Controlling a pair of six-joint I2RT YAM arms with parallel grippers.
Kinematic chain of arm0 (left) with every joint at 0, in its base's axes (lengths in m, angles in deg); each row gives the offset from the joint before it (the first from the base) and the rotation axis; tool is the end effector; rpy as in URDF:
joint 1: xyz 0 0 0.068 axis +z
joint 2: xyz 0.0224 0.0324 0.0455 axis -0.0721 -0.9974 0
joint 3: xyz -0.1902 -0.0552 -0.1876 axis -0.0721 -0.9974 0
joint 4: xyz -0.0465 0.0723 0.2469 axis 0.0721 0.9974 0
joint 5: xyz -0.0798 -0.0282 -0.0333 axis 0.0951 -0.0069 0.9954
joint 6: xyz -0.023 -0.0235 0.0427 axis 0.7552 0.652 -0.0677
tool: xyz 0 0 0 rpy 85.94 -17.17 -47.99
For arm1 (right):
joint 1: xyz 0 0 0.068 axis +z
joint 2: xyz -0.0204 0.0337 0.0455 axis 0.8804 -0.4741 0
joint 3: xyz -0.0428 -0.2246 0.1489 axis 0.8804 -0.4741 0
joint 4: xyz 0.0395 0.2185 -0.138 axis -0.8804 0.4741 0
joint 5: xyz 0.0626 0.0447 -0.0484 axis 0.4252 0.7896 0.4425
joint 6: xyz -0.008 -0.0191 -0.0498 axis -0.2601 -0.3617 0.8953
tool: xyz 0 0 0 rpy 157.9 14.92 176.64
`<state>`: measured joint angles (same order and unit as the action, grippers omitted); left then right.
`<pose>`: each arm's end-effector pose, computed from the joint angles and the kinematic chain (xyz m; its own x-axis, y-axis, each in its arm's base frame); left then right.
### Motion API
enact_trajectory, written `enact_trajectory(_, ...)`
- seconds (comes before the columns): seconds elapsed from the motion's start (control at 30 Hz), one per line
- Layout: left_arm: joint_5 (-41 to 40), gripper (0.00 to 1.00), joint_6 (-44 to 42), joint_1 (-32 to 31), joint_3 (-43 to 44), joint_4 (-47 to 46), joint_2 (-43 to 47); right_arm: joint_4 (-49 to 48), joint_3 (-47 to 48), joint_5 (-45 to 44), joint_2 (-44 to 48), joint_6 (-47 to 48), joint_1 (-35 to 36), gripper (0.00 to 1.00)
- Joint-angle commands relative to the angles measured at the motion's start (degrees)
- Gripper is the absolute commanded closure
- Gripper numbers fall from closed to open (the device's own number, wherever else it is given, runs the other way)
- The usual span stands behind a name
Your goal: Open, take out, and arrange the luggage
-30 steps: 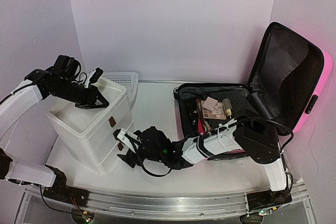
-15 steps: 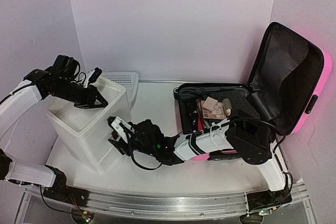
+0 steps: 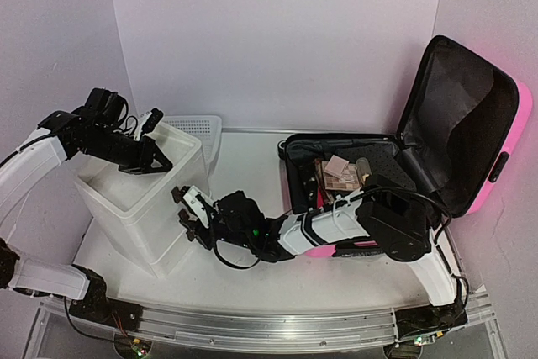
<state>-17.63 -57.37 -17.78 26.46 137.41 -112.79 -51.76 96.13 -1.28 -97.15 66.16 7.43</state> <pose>0.2084 -0.1013 0.3447 -0.8102 0.1339 -0.5707 0.4558 0.7560 -0.4697 0.1843 0.4757 0.1449 -0.0041 -0.2451 -0.9695 -0.9072 0.4088 -0.0995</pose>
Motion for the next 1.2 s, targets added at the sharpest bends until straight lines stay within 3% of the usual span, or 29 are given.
enact_trajectory(0.0, -1.94, 0.91, -0.69, -0.24, -1.65, 7.56, -1.5, -3.8, 2.84, 3.74, -0.35, -2.34, -0.37, 0.68)
enact_trajectory(0.2, -2.29, 0.91, -0.59, -0.24, -1.64, 7.63, -1.56, -3.8, 0.48, 4.14, 2.87, -4.16, 0.11, 1.0)
enact_trajectory(0.4, -2.95, 0.91, -0.73, -0.24, -1.56, 7.61, -1.68, 0.37, -5.54, 4.09, 9.4, -4.36, 2.22, 1.0)
enact_trajectory(0.8, -4.42, 0.91, -1.53, -0.24, -0.83, 7.63, -2.64, 31.64, -16.13, -2.16, 26.18, -10.42, 6.36, 1.0)
enact_trajectory(1.17, -4.41, 0.91, -1.44, -0.24, -0.06, 7.6, -3.58, 44.17, -15.45, -6.59, 31.18, -9.9, 8.26, 1.0)
